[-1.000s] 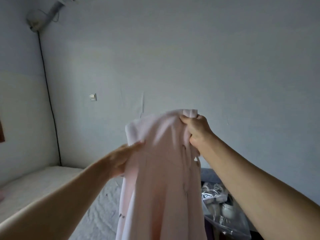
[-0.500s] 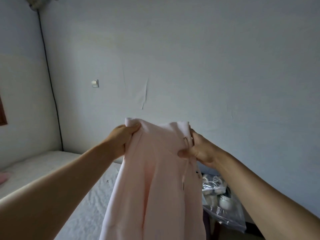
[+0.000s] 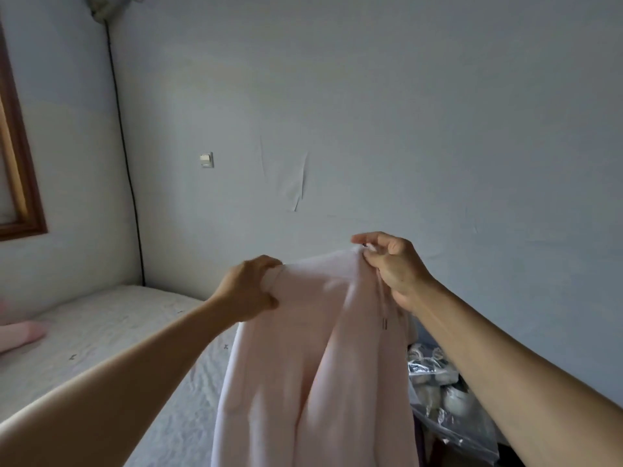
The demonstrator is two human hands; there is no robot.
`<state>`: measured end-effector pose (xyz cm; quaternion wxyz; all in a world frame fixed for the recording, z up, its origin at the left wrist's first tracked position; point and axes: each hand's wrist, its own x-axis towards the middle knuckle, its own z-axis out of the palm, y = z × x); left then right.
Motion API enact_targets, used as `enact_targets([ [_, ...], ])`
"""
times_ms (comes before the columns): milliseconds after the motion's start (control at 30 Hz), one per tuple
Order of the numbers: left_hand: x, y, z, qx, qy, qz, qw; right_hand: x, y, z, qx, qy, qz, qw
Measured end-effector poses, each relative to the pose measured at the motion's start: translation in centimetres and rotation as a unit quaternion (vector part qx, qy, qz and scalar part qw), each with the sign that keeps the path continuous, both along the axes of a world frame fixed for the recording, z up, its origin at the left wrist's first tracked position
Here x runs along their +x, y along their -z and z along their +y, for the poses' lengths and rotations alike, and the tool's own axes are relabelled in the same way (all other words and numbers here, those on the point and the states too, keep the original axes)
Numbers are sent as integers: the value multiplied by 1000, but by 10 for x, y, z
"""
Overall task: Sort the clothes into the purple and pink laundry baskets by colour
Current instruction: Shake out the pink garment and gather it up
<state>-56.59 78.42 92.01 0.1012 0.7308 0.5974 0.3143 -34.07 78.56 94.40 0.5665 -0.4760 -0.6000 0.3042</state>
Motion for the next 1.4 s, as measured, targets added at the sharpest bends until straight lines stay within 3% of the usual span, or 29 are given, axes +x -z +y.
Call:
enact_targets([
  [133,-3,-10,7,45,-53,-50,996,5,-5,-13,-80,-94,-95,988],
  [233,-10,-17,11,56,-65,-60,994,13,-6,-22,-101,-141,-298,939],
  [333,-16,-18,16,57,-14,-4,998,17,1,-20,-83,-66,-376,920],
  [433,-13,-17,14,45,10,53,998,22,9,-13,-95,-31,-328,939],
  [600,-16,-19,15,5,-11,-59,998,17,9,-11,-183,-48,-176,966],
  [667,-19,-20,17,-7,-29,-50,998,12,10,-8,-174,-25,-135,975],
  [767,-24,-18,18,-5,-67,-4,998,2,11,-4,-98,68,-185,976],
  [867,-28,-13,14,52,-142,43,988,-11,9,-9,-14,129,-264,956],
  [967,-26,-8,12,98,-162,53,980,-22,11,-14,61,164,-274,946],
  [1267,-8,-1,20,159,-142,0,977,-15,25,-20,90,219,-260,936],
  [1400,4,-7,18,172,-177,72,966,-9,32,-25,120,222,-233,939],
])
